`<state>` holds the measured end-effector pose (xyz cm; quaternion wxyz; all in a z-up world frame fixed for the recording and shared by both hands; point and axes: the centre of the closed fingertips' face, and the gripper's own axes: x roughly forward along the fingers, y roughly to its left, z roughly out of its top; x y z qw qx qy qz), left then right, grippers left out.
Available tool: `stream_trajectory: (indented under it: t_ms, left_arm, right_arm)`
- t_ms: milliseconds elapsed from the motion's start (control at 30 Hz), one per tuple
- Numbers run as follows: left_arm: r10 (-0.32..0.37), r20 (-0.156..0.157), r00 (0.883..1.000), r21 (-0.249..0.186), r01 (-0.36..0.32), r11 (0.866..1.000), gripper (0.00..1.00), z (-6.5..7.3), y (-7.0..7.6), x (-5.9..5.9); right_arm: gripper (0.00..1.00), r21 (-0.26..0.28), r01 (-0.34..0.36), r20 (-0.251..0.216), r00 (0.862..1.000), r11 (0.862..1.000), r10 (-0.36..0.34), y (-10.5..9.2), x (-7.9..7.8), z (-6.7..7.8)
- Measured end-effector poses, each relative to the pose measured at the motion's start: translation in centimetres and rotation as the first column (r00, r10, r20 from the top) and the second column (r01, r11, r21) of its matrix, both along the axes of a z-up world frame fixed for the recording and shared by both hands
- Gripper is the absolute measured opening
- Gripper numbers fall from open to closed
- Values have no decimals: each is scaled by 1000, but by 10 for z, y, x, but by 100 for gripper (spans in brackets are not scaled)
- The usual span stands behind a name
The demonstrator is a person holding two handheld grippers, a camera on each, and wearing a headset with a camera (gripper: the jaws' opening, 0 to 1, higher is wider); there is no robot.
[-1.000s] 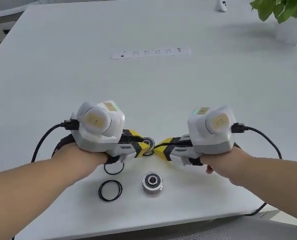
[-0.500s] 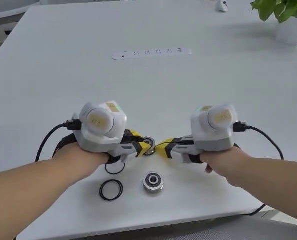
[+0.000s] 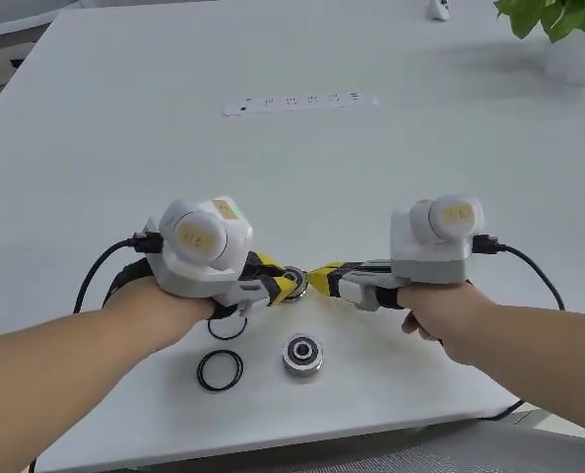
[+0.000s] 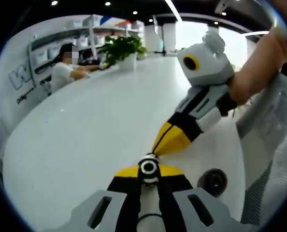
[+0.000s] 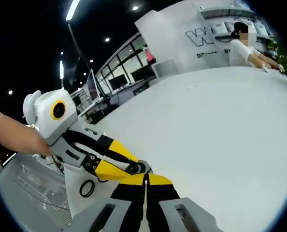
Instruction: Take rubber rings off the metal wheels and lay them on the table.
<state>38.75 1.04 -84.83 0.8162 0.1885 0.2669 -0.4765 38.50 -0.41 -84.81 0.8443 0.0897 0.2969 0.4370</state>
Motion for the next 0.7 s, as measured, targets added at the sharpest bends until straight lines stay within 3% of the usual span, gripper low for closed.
stream_trajectory:
  t_ms: [700]
  left_arm:
    - [-6,1,1000,24,6,1000,12,-1,-1,-1]
  right_arm:
    - [0,39,-33,-34,999,999,35,13,-11,7]
